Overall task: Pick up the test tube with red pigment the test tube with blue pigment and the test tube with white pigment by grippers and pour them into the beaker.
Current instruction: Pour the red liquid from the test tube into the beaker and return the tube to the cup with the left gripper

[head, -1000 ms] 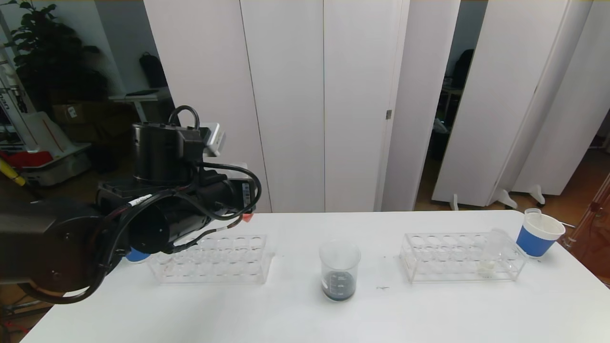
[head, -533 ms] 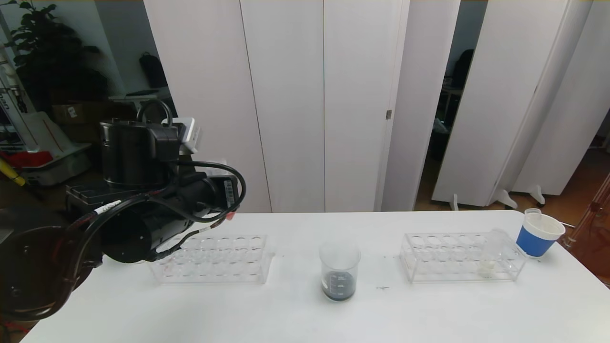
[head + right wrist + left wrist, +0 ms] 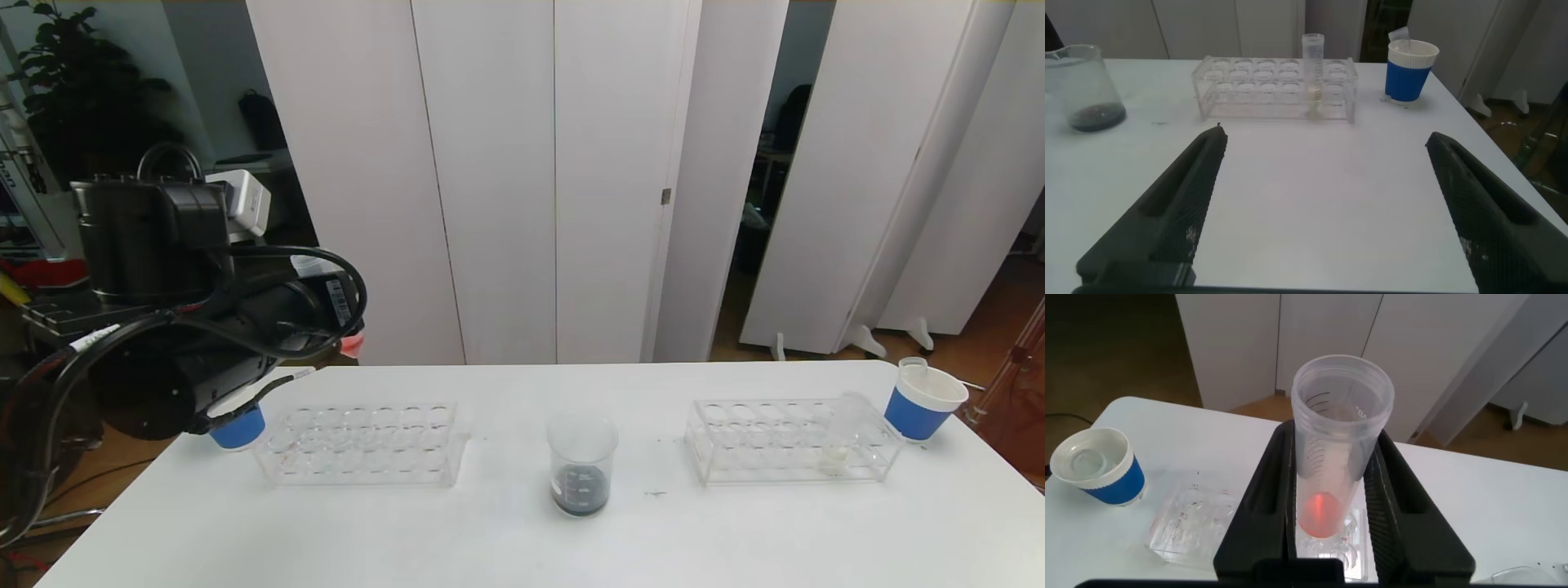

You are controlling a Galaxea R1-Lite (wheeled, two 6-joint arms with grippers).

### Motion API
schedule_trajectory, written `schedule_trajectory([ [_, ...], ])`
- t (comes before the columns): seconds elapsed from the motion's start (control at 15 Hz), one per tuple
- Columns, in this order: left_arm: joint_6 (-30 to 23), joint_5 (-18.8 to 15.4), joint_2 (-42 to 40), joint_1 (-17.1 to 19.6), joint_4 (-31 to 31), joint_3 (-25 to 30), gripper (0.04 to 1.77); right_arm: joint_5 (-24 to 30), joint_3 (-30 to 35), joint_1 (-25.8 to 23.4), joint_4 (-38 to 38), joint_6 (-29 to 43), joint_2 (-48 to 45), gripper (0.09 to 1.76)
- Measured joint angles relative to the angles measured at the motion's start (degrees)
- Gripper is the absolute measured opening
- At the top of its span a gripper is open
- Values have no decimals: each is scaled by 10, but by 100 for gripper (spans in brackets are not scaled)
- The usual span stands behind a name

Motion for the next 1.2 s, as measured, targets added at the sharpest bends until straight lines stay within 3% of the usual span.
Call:
schedule_trajectory([
  [0.67, 8, 3, -14, 177, -17, -7, 57, 0, 0, 0, 0, 0, 0, 175],
  [0.87, 24, 5, 3, 211, -73, -7, 57, 0, 0, 0, 0, 0, 0, 175],
  [1.2, 73, 44, 70, 245, -197, 18, 57, 0, 0, 0, 0, 0, 0, 175],
])
